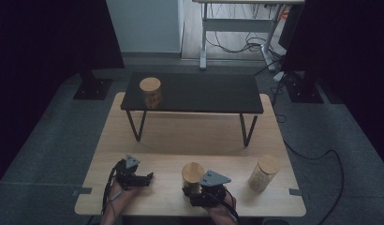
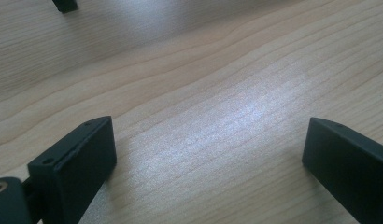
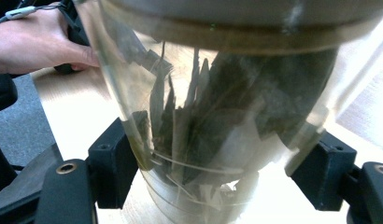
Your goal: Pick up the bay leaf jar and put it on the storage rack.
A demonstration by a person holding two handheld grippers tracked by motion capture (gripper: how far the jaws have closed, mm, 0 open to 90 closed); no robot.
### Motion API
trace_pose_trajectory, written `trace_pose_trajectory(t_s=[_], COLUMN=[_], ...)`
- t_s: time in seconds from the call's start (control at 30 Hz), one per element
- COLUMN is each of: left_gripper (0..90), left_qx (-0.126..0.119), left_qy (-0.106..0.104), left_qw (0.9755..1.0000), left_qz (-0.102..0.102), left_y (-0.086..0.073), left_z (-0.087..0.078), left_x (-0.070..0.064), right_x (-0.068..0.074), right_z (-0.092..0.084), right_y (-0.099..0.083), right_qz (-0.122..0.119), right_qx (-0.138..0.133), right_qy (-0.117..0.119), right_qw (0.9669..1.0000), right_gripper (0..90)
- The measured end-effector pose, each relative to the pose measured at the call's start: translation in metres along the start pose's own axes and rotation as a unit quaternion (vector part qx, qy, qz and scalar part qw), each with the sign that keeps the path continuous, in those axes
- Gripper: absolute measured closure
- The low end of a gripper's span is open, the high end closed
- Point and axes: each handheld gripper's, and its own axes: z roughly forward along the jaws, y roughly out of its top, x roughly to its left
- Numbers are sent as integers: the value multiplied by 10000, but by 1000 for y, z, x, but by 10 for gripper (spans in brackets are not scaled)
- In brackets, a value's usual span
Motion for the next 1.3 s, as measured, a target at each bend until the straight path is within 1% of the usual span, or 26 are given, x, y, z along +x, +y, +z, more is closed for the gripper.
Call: trace_pose_trajectory(t_s=[0.33, 0.67, 1.3], left_gripper=[27, 26, 27], left_qx=[1, 7, 5], left_qy=[1, 0, -2], left_qw=[10000, 10000, 10000], left_qz=[2, 9, 0], left_y=[0, 0, 0], left_z=[0, 0, 0], left_x=[0, 0, 0], right_x=[-5, -13, -26], right_z=[-1, -2, -1], right_y=[11, 22, 44], right_qz=[-10, 59, 44], right_qx=[76, 73, 64], right_qy=[-90, -163, -199], right_qw=[9999, 9998, 9998], right_gripper=[250, 250, 250])
